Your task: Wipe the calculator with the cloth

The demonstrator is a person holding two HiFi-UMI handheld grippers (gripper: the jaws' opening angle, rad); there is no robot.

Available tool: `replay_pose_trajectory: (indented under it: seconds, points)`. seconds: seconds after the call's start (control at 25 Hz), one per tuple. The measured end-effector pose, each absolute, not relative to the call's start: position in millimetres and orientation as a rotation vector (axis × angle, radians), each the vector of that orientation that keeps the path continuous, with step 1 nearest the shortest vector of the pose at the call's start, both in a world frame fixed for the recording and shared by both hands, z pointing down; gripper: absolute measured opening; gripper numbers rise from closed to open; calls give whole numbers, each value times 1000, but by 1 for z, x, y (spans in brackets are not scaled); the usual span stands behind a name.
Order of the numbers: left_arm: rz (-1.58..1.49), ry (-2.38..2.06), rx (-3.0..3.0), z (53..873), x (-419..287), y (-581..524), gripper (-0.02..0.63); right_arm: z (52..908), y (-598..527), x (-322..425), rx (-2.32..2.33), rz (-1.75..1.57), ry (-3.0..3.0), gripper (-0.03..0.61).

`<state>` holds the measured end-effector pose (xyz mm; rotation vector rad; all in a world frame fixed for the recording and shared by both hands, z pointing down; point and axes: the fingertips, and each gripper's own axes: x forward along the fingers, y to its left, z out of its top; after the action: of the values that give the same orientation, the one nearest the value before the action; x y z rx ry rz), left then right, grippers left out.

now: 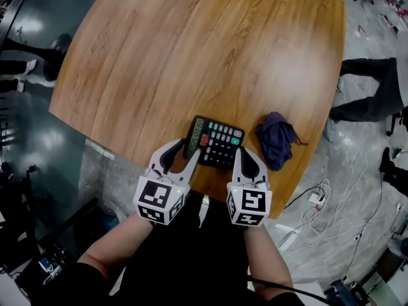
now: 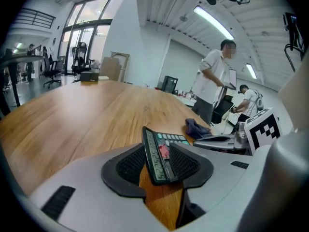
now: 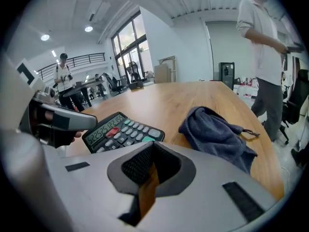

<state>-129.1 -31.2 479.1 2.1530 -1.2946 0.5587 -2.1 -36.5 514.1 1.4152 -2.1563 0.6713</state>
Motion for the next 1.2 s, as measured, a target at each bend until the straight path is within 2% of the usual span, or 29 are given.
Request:
replay_pose_trajectory:
  seconds: [0.56,0.96,1.2]
  points:
    - [546,-1196,2080,510,-128,-41,156,522,-34,-1,1372,729,-2113,15]
    - [174,-1085,1930,499,-130,-44,52,515,-38,8,1409,727,-2173,17]
    - [54,-1115,1924,484,-127,-51,46,491,-52,43,1531,612,-2127,17]
